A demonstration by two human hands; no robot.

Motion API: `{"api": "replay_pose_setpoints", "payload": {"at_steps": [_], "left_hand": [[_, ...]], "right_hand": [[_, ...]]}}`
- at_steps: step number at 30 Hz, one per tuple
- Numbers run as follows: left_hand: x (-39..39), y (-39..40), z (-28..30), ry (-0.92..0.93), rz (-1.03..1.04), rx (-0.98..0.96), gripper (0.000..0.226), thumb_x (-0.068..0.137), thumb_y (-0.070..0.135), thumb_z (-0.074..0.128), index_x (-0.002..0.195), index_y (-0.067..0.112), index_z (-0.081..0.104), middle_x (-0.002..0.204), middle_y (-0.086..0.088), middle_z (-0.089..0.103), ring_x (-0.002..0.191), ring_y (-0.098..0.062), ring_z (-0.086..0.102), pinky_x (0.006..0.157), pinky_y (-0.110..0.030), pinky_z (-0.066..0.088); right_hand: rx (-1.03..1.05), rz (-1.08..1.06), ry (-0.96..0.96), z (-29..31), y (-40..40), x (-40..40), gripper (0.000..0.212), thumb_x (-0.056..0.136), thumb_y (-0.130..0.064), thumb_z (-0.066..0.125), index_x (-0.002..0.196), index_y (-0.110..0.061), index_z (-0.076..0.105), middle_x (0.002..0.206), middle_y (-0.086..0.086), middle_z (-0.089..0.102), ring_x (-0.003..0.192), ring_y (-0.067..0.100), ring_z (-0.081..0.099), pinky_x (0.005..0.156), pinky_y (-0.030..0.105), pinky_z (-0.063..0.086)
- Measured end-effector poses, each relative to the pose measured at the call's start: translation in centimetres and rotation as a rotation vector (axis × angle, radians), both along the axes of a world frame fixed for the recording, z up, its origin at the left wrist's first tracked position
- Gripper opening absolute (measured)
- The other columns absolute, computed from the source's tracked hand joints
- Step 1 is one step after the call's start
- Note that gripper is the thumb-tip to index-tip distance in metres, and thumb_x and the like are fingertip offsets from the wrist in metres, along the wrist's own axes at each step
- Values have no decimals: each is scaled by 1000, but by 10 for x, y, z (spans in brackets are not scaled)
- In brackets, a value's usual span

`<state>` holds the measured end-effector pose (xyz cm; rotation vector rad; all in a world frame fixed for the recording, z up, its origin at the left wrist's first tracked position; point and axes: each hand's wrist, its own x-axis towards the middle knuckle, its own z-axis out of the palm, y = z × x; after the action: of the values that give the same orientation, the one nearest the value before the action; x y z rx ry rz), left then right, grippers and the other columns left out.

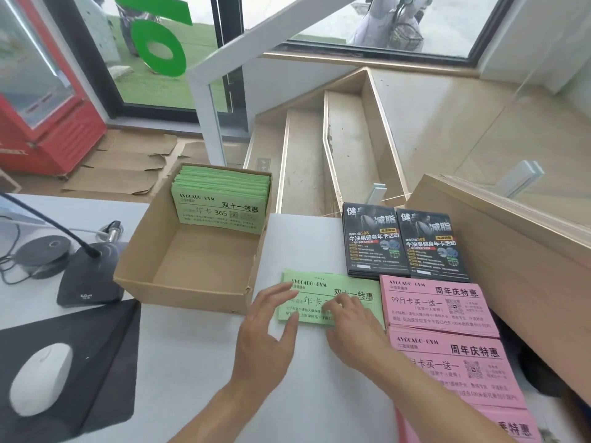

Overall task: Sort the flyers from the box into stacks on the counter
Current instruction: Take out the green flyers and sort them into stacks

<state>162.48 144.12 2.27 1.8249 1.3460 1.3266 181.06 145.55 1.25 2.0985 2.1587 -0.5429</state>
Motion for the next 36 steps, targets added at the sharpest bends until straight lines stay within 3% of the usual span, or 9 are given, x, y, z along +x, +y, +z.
{"api": "replay_pose_setpoints", "payload": {"at_steps": [3, 8, 11, 16, 19, 23, 30, 33, 36], "left_hand": [[-22, 8, 19, -30, 98, 89, 30, 86, 4, 69, 114, 15, 69, 123, 10, 66, 119, -2, 60, 98, -11, 41], [-70, 49, 34, 33, 164, 77, 28, 88, 2, 72, 113, 13, 70, 121, 3, 66, 115, -4, 58, 97, -15, 45], [-102, 89, 33, 169, 177, 44, 35, 86, 11, 72, 119, 19, 66, 123, 6, 63, 119, -16, 58, 104, -39, 47], [-150, 157, 44, 467, 158, 24, 46, 84, 13, 77, 128, 17, 63, 129, 0, 60, 123, -20, 53, 110, -38, 42], [-164, 175, 29, 513, 153, -90, 54, 85, 18, 76, 136, 17, 56, 134, -3, 57, 129, -24, 51, 112, -38, 41], [-166, 180, -5, 573, 102, -512, 92, 90, 33, 72, 161, 19, 15, 167, -5, 15, 155, -23, 9, 126, -42, 17], [-162, 188, -10, 459, 125, -418, 92, 93, 36, 68, 162, 22, 9, 170, 0, 1, 157, -16, 0, 126, -33, 6], [-163, 191, -9, 419, 137, -493, 101, 90, 44, 71, 163, 24, 3, 170, 4, -4, 157, -15, -1, 126, -35, 9], [-162, 193, -7, 398, 99, -516, 109, 88, 51, 71, 162, 27, -4, 170, 9, -7, 156, -11, -5, 126, -35, 8]], "right_hand": [[-73, 15, -59, 4, 5, -4, 49, 94, -21, 53, 141, -28, 45, 136, -4, 45, 125, 21, 44, 102, 37, 40], [98, 5, 56, 37, 31, -22, 40, 99, -34, 55, 138, -34, 50, 138, -12, 48, 128, 15, 47, 103, 34, 41], [214, 6, 196, 59, 62, -45, 34, 98, -30, 58, 132, -35, 55, 133, -14, 52, 124, 12, 51, 99, 34, 45], [321, 87, 286, 92, 127, -105, 46, 98, -20, 56, 143, -30, 51, 142, -10, 51, 129, 13, 48, 105, 33, 42], [329, 160, 212, 92, 164, -142, 52, 97, -15, 54, 147, -25, 48, 154, -6, 45, 139, 17, 41, 115, 33, 30], [305, 230, 114, 74, 204, -172, 60, 92, -7, 56, 149, -24, 45, 164, -3, 31, 150, 20, 28, 122, 38, 22], [201, 267, -35, 40, 217, -173, 65, 93, -4, 50, 154, -21, 35, 170, 1, 13, 156, 24, 11, 124, 42, 15], [305, 269, -34, 31, 212, -172, 60, 93, -1, 49, 149, -21, 43, 167, 0, 22, 154, 24, 17, 123, 40, 18], [423, 233, 22, 30, 211, -174, 55, 88, 3, 51, 136, -22, 55, 145, -3, 52, 135, 24, 42, 110, 36, 32]]}}
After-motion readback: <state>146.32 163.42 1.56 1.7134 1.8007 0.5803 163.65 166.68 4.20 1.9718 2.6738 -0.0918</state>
